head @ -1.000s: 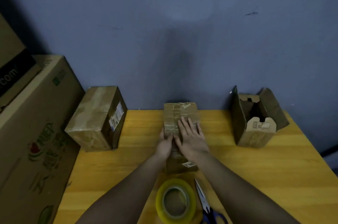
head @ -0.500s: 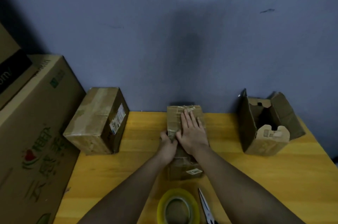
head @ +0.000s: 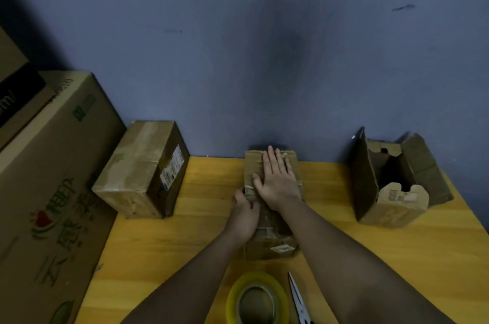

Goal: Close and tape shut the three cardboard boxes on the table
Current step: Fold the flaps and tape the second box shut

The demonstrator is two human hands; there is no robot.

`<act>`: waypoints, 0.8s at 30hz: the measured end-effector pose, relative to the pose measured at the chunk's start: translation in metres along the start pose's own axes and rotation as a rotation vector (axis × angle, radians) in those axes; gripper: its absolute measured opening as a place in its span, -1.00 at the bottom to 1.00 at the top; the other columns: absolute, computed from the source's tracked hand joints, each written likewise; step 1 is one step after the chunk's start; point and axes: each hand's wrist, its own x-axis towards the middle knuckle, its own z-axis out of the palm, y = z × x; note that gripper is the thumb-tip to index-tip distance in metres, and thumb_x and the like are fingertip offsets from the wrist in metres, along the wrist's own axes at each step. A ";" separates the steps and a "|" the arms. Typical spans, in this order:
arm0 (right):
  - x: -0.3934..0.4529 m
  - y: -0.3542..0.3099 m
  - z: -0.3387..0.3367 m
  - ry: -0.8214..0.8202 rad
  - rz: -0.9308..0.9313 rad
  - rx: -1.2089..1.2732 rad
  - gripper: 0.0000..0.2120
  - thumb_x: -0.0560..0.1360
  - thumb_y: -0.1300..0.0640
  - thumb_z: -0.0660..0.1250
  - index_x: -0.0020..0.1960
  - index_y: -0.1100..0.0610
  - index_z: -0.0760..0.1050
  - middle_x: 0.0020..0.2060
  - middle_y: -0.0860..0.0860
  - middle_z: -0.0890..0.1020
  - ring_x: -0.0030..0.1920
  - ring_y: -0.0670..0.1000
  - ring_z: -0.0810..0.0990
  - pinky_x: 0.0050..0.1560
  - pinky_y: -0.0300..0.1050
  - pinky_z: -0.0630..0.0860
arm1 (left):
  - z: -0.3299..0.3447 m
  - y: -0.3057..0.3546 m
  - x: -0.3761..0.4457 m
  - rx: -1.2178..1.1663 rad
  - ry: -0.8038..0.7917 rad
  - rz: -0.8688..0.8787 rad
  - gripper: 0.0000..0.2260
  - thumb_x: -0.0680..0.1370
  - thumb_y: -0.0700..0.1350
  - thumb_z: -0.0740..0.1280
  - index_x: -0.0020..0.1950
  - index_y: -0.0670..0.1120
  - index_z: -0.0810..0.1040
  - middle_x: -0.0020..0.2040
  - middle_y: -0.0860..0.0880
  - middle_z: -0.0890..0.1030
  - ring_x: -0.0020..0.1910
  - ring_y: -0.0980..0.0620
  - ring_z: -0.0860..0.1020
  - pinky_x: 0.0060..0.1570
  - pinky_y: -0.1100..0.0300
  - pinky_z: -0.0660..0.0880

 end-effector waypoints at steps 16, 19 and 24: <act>-0.084 -0.013 0.006 -0.009 0.109 0.015 -0.25 0.43 -0.20 -0.45 0.58 0.01 -0.14 0.57 -0.04 -0.17 0.55 0.02 -0.24 0.52 0.06 -0.25 | 0.007 0.009 -0.018 -0.240 0.059 -0.020 -0.62 0.64 -0.23 0.14 0.46 -0.09 0.23 0.21 -0.06 0.50 0.09 0.02 0.47 0.07 0.16 0.42; -0.079 -0.012 0.001 -0.102 0.118 -0.005 -0.37 0.57 -0.20 -0.31 0.58 0.01 -0.22 0.55 -0.05 -0.26 0.54 0.03 -0.31 0.50 0.09 -0.31 | 0.008 0.013 -0.022 -0.193 0.061 -0.027 -0.62 0.65 -0.21 0.12 0.48 -0.07 0.24 0.23 -0.07 0.50 0.10 0.00 0.47 0.05 0.19 0.39; -0.098 -0.009 -0.005 0.077 0.125 0.157 -0.30 0.50 -0.24 -0.31 0.58 0.01 -0.08 0.57 -0.05 -0.06 0.56 -0.01 -0.17 0.52 0.04 -0.22 | 0.005 0.022 -0.029 -0.102 0.081 -0.125 -0.53 0.65 -0.11 0.15 0.53 -0.15 0.11 0.39 -0.20 0.39 0.30 -0.20 0.43 0.13 0.13 0.38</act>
